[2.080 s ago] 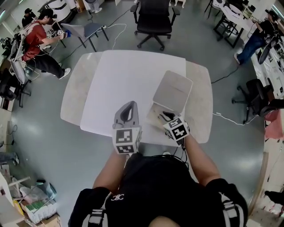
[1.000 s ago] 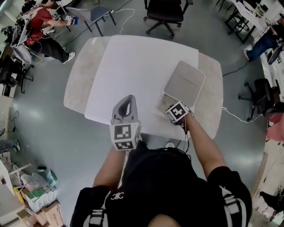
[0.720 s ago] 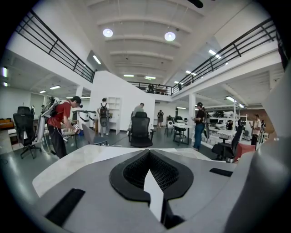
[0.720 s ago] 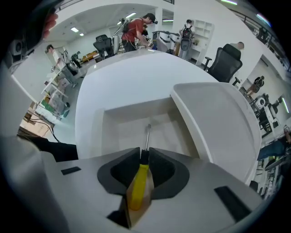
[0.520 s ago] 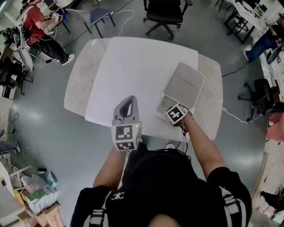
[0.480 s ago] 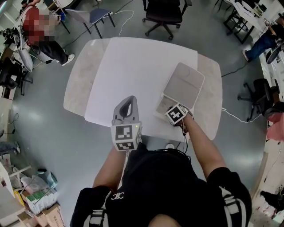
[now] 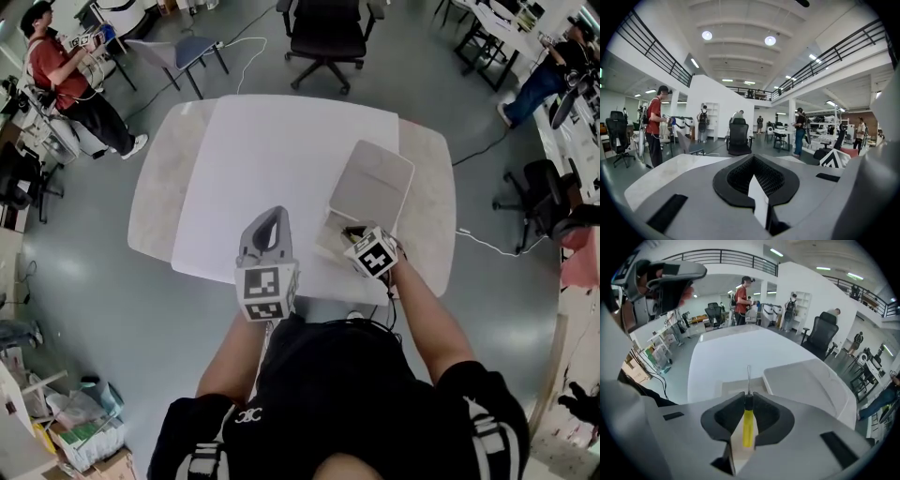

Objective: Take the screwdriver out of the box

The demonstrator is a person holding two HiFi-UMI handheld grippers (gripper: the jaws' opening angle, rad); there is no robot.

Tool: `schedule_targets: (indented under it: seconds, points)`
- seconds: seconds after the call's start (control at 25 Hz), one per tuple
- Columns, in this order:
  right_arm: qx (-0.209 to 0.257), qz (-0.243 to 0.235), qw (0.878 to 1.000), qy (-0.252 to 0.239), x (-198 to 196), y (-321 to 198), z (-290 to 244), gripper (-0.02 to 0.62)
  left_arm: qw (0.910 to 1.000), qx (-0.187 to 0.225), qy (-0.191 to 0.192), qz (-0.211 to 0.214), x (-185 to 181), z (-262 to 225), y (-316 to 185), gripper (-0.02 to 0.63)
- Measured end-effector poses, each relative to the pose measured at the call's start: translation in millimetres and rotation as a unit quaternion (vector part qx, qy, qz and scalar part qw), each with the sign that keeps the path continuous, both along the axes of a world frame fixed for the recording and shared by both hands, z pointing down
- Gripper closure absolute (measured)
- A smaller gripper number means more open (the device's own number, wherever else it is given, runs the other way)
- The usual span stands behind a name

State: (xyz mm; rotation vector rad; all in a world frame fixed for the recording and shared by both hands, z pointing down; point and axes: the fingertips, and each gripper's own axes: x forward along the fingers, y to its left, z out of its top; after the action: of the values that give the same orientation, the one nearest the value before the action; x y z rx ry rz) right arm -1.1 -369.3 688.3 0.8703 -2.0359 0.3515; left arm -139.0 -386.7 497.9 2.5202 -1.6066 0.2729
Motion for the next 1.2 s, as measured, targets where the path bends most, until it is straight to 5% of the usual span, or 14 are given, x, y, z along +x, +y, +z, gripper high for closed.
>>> schedule_targets:
  seconds: [0.44, 0.68, 0.96, 1.2]
  points:
    - [0.171, 0.071, 0.975, -0.127, 9, -13, -117, 0.537, 0.9992, 0.019, -0.005, 0.035, 28, -15, 5, 0.592]
    - [0.257, 0.117, 0.943, -0.175, 31, -9, -184, 0.538, 0.9984, 0.026, -0.005, 0.049, 47, -22, 7, 0.592]
    - [0.360, 0.177, 0.890, -0.216, 59, 9, -248, 0.538, 0.9931, 0.055, 0.023, 0.101, 77, -43, 14, 0.592]
    - [0.372, 0.219, 0.867, -0.247, 87, 15, -257, 0.540, 0.9899, 0.061, 0.023, 0.126, 102, -44, 13, 0.592]
